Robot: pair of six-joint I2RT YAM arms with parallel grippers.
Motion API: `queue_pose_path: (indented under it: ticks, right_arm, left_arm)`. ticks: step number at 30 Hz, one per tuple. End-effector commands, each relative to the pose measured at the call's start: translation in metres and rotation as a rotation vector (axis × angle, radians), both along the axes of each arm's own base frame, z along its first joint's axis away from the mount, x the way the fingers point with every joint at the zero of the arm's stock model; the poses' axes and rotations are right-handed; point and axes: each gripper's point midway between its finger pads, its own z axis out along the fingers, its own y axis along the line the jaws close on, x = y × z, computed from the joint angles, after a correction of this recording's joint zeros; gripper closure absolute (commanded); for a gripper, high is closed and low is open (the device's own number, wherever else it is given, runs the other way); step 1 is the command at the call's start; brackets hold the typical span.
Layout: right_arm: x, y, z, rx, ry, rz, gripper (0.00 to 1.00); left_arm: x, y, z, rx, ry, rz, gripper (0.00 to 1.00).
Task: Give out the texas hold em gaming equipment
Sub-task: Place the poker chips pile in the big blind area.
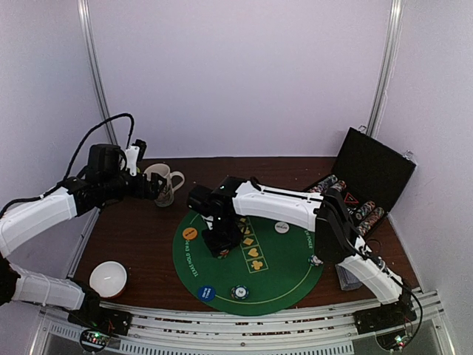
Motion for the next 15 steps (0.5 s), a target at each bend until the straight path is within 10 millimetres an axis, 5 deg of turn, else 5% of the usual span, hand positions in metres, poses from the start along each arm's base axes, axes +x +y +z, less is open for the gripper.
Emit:
queue_pose_path:
  ticks: [1,5,11,15]
  right_arm:
    - [-0.003,-0.011,-0.013,-0.078,-0.01,-0.024,1.0]
    - [-0.001,-0.017,-0.02,-0.13,-0.039,-0.028,1.0]
    - [0.001,-0.015,-0.026,-0.167,-0.106,-0.013,0.76]
    - [-0.004,-0.011,-0.035,-0.165,-0.094,0.003,0.5]
  left_arm:
    - [0.005,-0.002,0.006,-0.023,-0.024,-0.004,0.02]
    - [0.006,-0.002,0.006,-0.019,-0.023,-0.003,0.02]
    - [0.009,-0.003,0.009,-0.014,-0.025,-0.005,0.02]
    - [0.011,-0.004,0.01,-0.013,-0.022,-0.005,0.02]
